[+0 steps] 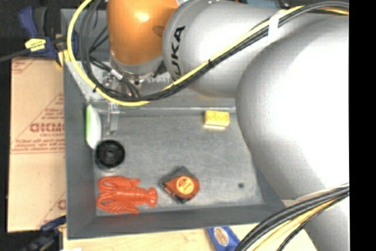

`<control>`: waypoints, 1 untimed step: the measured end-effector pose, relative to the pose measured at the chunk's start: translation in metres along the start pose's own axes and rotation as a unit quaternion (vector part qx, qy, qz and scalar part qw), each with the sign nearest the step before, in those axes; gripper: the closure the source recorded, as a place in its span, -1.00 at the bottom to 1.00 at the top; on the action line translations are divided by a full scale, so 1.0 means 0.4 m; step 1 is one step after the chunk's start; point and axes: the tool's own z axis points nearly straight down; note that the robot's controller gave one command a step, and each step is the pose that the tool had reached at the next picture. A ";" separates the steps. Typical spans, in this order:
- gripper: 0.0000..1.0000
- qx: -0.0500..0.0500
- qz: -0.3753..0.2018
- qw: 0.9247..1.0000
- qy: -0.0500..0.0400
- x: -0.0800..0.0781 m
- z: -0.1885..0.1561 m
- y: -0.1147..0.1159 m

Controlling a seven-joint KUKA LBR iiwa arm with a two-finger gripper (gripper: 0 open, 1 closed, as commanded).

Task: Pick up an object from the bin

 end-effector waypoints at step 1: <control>-1.00 -0.001 0.002 1.000 -0.004 -0.004 -0.015 -0.002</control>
Offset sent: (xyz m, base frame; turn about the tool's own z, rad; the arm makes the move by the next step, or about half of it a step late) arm -0.0137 -0.0005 -0.0489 -0.2047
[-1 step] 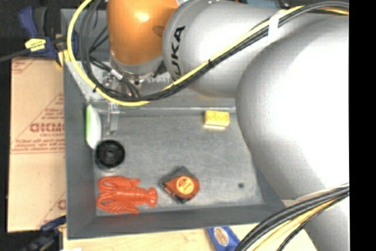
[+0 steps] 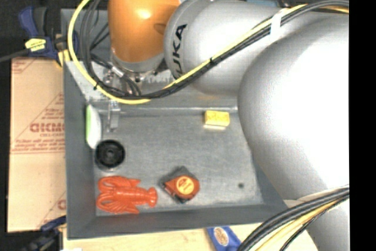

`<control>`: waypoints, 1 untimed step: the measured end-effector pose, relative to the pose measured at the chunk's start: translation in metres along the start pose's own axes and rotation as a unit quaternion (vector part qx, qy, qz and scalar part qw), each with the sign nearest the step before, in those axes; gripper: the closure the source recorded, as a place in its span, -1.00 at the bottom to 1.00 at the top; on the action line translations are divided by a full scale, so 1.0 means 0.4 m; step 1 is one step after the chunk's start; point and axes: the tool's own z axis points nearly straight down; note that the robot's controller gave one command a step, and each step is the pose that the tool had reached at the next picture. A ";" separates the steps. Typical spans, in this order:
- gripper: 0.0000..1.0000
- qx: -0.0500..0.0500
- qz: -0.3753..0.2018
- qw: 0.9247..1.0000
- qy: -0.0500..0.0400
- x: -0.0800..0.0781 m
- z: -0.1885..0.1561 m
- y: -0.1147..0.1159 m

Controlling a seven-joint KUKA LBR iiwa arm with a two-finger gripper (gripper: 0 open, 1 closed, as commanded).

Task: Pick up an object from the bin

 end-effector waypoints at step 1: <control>-1.00 0.001 -0.044 0.999 -0.003 0.011 0.049 -0.001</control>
Offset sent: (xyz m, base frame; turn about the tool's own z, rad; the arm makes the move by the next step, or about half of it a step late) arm -0.0440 -0.0001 -0.0710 0.0612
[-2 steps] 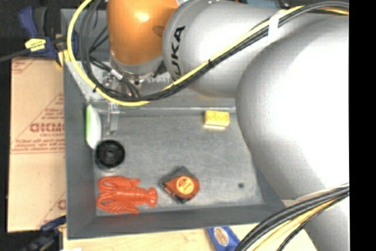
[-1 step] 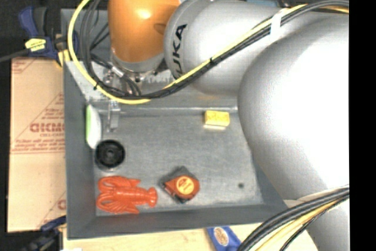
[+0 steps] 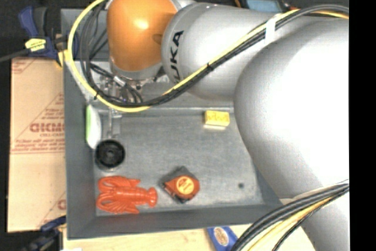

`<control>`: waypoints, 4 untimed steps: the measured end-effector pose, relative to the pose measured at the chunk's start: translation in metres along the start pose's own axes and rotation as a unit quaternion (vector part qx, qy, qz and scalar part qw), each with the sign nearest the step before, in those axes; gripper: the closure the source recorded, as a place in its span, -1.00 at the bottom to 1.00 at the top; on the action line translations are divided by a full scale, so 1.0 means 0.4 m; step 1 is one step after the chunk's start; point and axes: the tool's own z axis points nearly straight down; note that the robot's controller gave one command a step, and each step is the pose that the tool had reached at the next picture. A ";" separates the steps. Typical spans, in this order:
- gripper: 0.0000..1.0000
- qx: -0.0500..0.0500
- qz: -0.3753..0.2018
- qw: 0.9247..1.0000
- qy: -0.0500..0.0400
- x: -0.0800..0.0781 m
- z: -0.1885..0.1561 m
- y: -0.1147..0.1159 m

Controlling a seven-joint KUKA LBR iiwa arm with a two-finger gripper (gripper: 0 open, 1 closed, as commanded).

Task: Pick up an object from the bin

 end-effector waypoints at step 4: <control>-1.00 0.000 -0.081 0.997 0.006 0.079 0.071 -0.032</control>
Offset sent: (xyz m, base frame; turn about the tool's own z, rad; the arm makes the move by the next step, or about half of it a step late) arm -0.0710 -0.0221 -0.0286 -0.0848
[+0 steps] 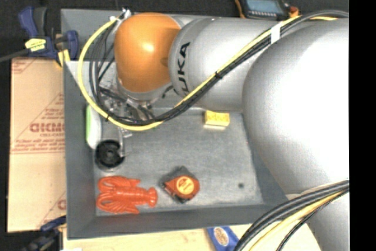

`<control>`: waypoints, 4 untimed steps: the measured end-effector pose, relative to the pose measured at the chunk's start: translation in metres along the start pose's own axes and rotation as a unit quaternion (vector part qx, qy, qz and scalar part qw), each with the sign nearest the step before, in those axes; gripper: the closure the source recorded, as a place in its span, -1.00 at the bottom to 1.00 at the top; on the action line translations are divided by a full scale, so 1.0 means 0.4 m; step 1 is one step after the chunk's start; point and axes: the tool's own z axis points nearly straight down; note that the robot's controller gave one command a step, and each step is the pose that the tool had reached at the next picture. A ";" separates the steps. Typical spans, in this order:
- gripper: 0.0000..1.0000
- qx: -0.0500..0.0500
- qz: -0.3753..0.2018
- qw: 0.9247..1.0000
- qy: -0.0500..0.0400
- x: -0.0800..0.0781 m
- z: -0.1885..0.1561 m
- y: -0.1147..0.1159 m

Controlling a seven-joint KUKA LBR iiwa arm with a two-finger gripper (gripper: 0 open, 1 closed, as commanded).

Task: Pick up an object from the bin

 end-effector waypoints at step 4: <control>1.00 -0.001 -0.171 0.985 -0.020 0.212 0.165 0.029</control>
Offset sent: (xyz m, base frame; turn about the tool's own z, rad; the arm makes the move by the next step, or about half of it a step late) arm -0.0394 0.0065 -0.0765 -0.0133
